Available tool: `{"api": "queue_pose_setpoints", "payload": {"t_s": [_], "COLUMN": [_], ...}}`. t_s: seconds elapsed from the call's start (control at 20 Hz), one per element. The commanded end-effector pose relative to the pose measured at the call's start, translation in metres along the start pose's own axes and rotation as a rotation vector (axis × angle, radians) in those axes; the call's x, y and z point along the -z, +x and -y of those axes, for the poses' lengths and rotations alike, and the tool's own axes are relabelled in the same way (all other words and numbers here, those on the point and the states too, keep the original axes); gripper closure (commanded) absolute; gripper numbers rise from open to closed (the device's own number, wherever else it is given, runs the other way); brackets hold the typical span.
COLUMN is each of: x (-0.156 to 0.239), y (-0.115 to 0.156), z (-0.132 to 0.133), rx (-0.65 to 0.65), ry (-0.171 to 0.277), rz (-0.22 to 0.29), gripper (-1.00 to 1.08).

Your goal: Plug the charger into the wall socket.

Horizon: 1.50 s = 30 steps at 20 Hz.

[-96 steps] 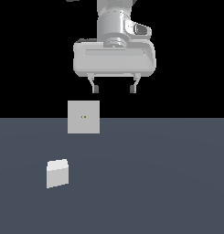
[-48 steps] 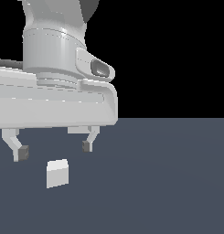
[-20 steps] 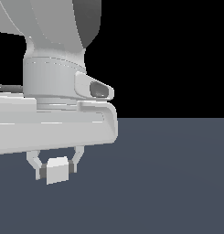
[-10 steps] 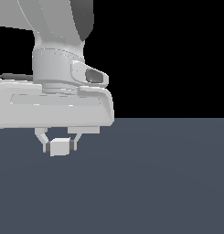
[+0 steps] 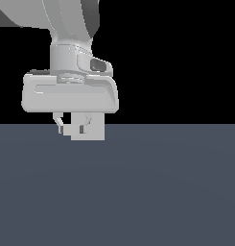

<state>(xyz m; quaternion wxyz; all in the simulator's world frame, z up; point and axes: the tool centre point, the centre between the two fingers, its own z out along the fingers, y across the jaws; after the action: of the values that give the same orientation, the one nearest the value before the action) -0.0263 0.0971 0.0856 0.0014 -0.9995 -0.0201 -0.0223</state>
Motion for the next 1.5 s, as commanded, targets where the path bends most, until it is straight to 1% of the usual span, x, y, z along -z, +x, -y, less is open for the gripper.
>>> {"api": "queue_pose_setpoints", "payload": {"t_s": [0.0,0.3,0.85,1.45], "x": [0.006,0.013,0.013,0.012], "y": [0.009,0.019,0.024,0.06], "z": [-0.002,-0.005,-0.006,-0.009], "rx": [-0.041,-0.087,-0.089,-0.09], "ry": [-0.002,-0.006,-0.006,-0.006], "rz": [0.001,0.001,0.001,0.001], "gripper": [1.08,1.08,1.08,1.08]}}
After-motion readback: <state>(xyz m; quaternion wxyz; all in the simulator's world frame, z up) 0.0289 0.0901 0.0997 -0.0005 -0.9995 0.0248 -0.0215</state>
